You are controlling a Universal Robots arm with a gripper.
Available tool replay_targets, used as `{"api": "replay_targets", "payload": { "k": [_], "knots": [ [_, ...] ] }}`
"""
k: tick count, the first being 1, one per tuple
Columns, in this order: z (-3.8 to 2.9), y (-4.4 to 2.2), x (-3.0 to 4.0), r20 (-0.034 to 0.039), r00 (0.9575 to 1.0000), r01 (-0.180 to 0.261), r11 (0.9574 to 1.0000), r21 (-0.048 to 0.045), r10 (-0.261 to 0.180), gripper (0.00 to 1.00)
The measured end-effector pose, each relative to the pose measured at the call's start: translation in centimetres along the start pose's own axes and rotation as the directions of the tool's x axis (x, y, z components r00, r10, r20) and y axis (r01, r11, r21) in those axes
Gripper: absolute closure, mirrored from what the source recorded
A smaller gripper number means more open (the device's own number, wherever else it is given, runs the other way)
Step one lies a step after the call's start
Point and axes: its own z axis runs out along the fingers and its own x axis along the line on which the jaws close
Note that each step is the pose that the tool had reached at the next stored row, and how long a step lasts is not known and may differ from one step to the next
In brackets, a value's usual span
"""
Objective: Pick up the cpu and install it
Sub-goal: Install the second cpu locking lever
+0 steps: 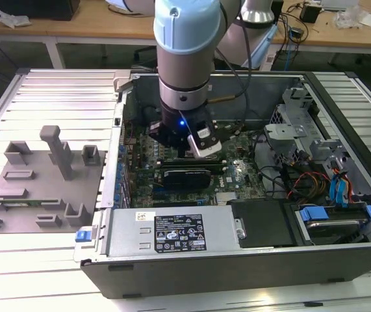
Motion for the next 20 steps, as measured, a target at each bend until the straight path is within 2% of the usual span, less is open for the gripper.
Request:
{"api": "replay_targets", "payload": {
  "k": [5, 9, 15, 18, 20],
  "knots": [
    [0.3, 1.91, -0.16, 0.0005, 1.0, -0.002, 1.0, 0.001, 0.002, 0.89],
    [0.49, 3.04, -0.2, 0.0009, 1.0, -0.004, 1.0, 0.0023, 0.004, 0.89],
    [0.6, 3.61, -1.37, 0.0044, 0.9999, -0.012, 0.9997, 0.0213, 0.012, 0.89],
    [0.73, 4.43, -1.57, 0.0048, 0.9999, -0.013, 0.9996, 0.0241, 0.013, 0.89],
    [0.75, 4.49, -1.98, 0.0058, 0.9999, -0.015, 0.9995, 0.0273, 0.015, 0.89]
  ]
}}
